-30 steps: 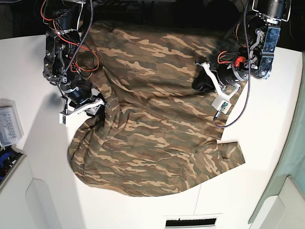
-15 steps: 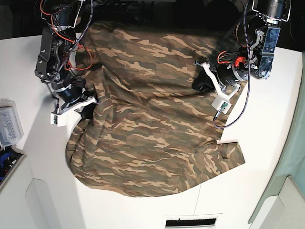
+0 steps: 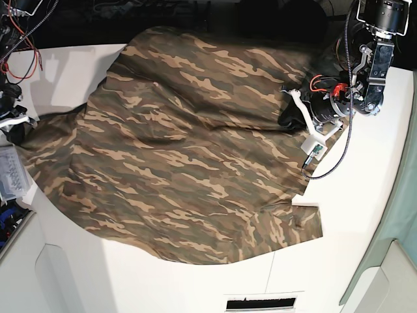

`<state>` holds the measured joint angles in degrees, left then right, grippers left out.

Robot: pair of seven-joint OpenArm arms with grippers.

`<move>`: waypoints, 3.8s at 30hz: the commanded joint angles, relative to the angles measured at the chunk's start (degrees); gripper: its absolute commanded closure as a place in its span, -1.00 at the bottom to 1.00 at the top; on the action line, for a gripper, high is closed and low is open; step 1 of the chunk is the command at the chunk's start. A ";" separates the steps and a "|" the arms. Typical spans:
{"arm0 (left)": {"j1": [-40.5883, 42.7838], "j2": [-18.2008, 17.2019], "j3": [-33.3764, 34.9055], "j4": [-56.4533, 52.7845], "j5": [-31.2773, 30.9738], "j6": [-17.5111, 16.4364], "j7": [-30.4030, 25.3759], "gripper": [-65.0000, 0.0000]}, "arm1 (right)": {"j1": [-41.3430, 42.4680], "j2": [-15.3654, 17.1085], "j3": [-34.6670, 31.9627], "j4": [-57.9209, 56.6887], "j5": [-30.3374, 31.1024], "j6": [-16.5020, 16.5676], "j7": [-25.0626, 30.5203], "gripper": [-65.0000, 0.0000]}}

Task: Layout the t-shirt on the table in an organized manner, then fold the t-shirt properly
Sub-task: 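Pull the grasped shirt edge with the right gripper outward to flatten it, then drag the shirt fabric with the left gripper away from the right gripper, then release the fabric and regrasp the shirt edge with the left gripper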

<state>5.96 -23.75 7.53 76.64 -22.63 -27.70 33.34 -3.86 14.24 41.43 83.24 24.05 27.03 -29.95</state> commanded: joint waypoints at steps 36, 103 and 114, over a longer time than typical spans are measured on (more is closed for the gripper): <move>-6.80 -1.01 0.74 -1.42 8.37 6.12 8.44 0.99 | 6.16 4.83 -16.74 -19.87 -9.20 2.67 10.19 1.00; -29.62 3.08 14.73 -25.57 20.17 6.01 2.16 0.89 | 2.71 6.19 -14.05 -25.70 6.62 5.95 9.53 1.00; -33.29 5.38 14.73 -25.57 13.49 6.03 4.70 0.88 | 1.60 3.39 -10.19 -13.70 8.07 5.81 5.55 1.00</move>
<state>-26.13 -18.04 22.33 50.46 -8.88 -20.40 37.45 -3.03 16.16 30.72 68.34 31.05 32.53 -25.98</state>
